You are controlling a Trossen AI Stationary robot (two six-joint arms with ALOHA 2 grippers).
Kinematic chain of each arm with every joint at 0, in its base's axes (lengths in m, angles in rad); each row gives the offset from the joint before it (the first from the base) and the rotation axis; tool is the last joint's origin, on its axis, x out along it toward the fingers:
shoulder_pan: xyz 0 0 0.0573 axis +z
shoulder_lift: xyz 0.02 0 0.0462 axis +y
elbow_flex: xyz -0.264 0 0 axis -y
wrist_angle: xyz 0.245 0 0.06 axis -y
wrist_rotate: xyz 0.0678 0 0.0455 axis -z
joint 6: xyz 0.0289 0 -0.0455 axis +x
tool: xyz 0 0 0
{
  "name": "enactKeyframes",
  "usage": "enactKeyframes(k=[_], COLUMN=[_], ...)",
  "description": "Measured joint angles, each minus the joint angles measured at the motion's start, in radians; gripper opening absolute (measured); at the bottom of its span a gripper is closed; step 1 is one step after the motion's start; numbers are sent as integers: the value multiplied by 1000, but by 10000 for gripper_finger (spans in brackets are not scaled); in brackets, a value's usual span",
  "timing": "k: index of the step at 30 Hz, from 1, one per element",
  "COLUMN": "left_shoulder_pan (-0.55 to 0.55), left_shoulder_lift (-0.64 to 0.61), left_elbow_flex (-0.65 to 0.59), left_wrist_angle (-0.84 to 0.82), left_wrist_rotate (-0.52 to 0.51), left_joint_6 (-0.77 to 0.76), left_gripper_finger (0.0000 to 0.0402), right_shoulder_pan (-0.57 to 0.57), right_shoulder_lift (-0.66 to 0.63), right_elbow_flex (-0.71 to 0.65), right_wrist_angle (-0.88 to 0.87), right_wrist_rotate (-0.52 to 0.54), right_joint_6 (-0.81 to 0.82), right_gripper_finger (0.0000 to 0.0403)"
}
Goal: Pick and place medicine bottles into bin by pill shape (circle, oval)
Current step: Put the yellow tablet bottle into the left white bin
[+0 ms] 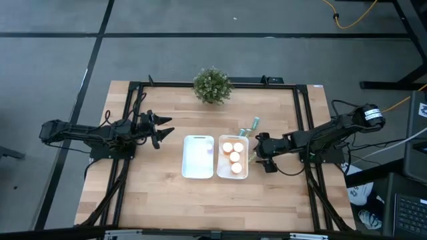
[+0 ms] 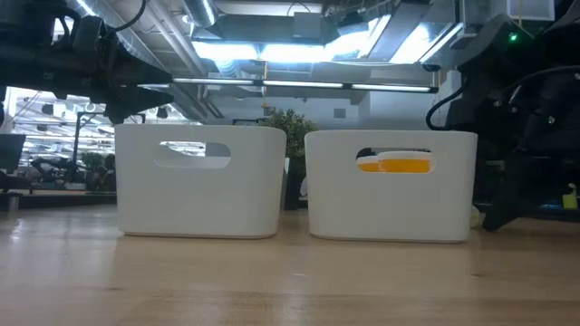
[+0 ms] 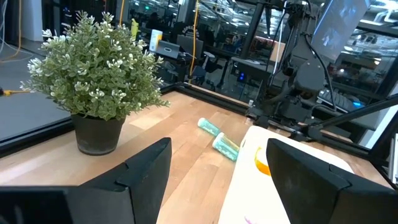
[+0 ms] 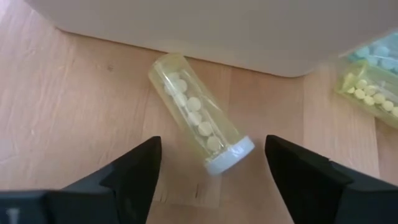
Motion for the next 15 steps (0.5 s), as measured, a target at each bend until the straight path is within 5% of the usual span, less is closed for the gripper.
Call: enactKeyframes(k=[15], left_shoulder_pan=[0], left_shoulder_lift=[0], left_elbow_flex=[0], left_wrist_angle=[0], left_wrist_rotate=[0], left_joint_6=[0], left_gripper_finger=[255], right_shoulder_pan=[0], right_shoulder_lift=[0], right_elbow_flex=[0], right_wrist_angle=[-4], right_wrist_rotate=[1], right_joint_6=[13], right_gripper_finger=[239])
